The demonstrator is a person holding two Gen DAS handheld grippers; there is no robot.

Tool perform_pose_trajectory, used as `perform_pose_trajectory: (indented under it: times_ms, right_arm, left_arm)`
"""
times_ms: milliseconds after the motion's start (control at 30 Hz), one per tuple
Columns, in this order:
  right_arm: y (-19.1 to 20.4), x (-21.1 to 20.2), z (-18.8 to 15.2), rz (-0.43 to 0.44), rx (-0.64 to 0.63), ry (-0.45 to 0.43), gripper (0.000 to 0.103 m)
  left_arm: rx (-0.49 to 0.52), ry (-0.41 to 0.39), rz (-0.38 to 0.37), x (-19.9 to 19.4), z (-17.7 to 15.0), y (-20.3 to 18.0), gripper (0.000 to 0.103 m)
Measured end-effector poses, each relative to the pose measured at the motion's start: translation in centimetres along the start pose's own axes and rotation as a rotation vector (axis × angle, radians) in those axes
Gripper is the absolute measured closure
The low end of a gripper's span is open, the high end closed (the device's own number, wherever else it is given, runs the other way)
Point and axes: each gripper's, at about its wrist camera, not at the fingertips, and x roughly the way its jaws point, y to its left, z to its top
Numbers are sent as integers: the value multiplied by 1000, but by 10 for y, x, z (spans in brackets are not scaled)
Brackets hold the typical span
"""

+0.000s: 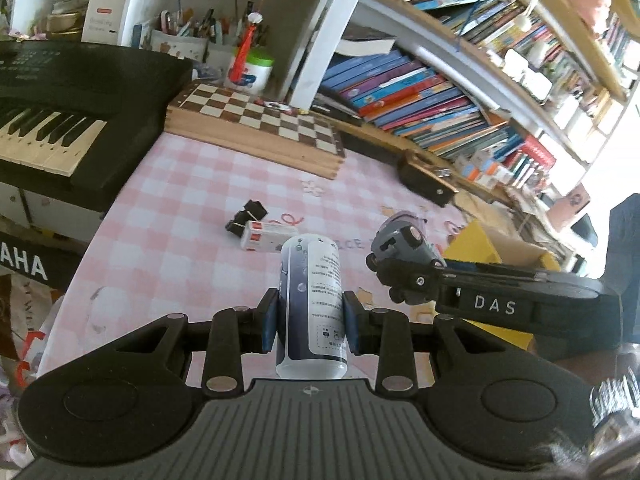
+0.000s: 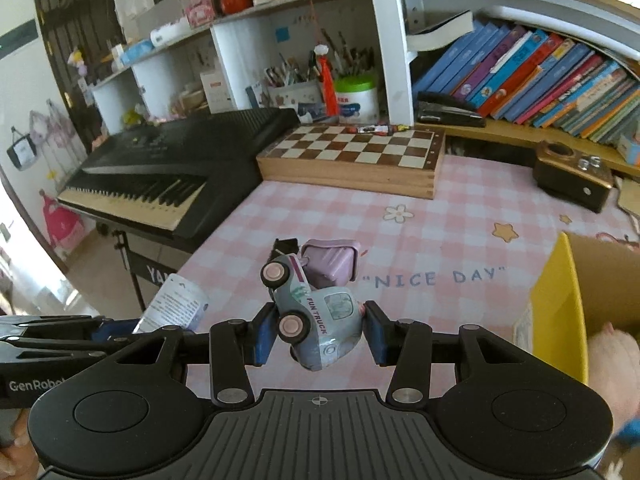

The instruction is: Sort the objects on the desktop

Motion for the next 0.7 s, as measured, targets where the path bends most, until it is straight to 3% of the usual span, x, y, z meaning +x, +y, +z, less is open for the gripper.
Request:
perform_pose_trajectory:
  times_ms: [433,700]
  right_arm:
    - [24,-70,-55,-57,77,-22,57]
    - [48,-100,-93,-93,95,-16,57]
  left_arm:
    - [-36,8,-119,-62,-37,4,73]
    - [-27,13,-148,-99,-64,5,73]
